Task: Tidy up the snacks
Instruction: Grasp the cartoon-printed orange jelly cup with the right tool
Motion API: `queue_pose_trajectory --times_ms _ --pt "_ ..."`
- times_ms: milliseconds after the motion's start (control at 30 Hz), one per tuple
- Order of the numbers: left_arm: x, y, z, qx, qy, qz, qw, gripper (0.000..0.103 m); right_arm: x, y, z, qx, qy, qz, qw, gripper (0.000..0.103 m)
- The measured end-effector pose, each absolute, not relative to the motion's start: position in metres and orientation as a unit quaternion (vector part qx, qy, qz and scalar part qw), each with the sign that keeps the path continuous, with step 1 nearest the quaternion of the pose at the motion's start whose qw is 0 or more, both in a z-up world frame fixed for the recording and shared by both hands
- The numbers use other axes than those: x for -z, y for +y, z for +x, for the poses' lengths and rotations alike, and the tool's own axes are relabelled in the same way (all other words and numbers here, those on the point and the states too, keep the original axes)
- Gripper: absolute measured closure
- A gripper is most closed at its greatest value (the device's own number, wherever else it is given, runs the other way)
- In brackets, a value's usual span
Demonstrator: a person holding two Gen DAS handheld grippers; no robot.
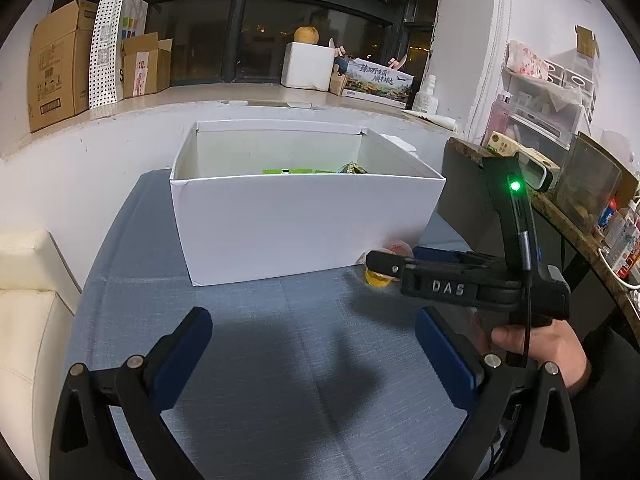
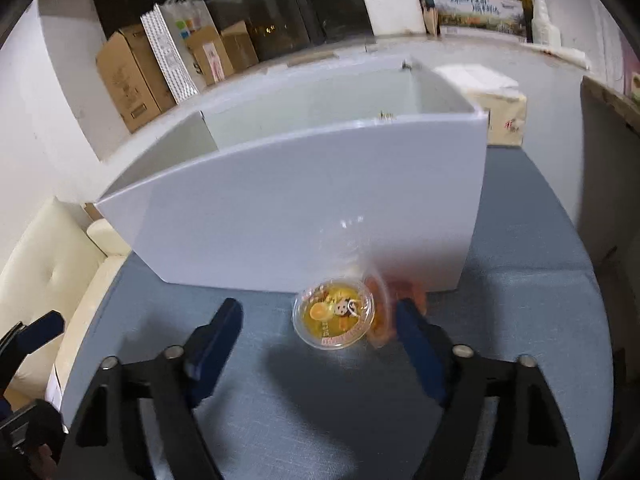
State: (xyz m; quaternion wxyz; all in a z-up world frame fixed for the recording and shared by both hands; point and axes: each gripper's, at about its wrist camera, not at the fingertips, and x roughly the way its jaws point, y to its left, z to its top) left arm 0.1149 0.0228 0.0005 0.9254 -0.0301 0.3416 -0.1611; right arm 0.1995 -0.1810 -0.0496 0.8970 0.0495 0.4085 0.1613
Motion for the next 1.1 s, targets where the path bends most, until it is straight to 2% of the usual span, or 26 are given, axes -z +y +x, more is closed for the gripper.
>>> queue_pose_trajectory --times_ms 233,333,400,467,500,533,567,600,633,833,900,933,967,1033,1100 --pt "0.0 0.021 0.115 0.162 0.343 -0.025 0.925 0.0 0.065 -0.182 0.207 -0.119 0.434 0.04 0.892 0.023" --pt "0.0 0.023 0.115 0.163 0.343 -0.027 0.925 0.0 0.072 -0.189 0.207 -0.124 0.435 0.059 0.89 0.027" --pt "0.0 0.024 0.115 0.162 0.342 -0.029 0.925 0.0 0.071 -0.193 0.204 -0.136 0.434 0.073 0.888 0.033" --pt "0.0 0.023 0.115 0.163 0.343 -0.03 0.925 0.0 0.069 -0.193 0.193 -0.149 0.43 0.073 0.888 0.05" --pt "0.0 0.023 0.115 0.163 0.343 -0.031 0.924 0.0 0.067 -0.191 0.188 -0.154 0.425 0.064 0.889 0.052" --pt "0.0 0.023 0.115 0.164 0.344 -0.031 0.924 0.0 0.067 -0.188 0.183 -0.161 0.423 0.056 0.89 0.068" --pt "0.0 0.022 0.115 0.165 0.344 -0.031 0.924 0.0 0.066 -0.19 0.179 -0.159 0.425 0.049 0.89 0.091" --pt "0.0 0.022 0.115 0.166 0.343 -0.03 0.924 0.0 0.065 -0.19 0.177 -0.163 0.425 0.049 0.889 0.099" --pt "-0.001 0.022 0.114 0.166 0.343 -0.03 0.924 0.0 0.065 -0.189 0.177 -0.166 0.424 0.048 0.889 0.099" --pt "0.0 0.023 0.115 0.164 0.344 -0.033 0.924 0.0 0.067 -0.181 0.184 -0.157 0.427 0.038 0.89 0.099" --pt "0.001 0.023 0.115 0.165 0.345 -0.032 0.923 0.0 0.067 -0.177 0.189 -0.158 0.43 0.039 0.888 0.092" --pt "0.001 0.022 0.114 0.166 0.345 -0.031 0.923 0.0 0.067 -0.177 0.19 -0.162 0.432 0.041 0.886 0.078" --pt "0.001 0.022 0.114 0.166 0.345 -0.031 0.923 0.0 0.068 -0.176 0.193 -0.16 0.43 0.039 0.888 0.056" --pt "0.001 0.022 0.114 0.167 0.345 -0.031 0.923 0.0 0.066 -0.176 0.194 -0.144 0.418 0.038 0.896 0.032" --pt "0.001 0.023 0.114 0.167 0.345 -0.033 0.923 0.0 0.065 -0.179 0.197 -0.143 0.411 0.049 0.899 0.031"
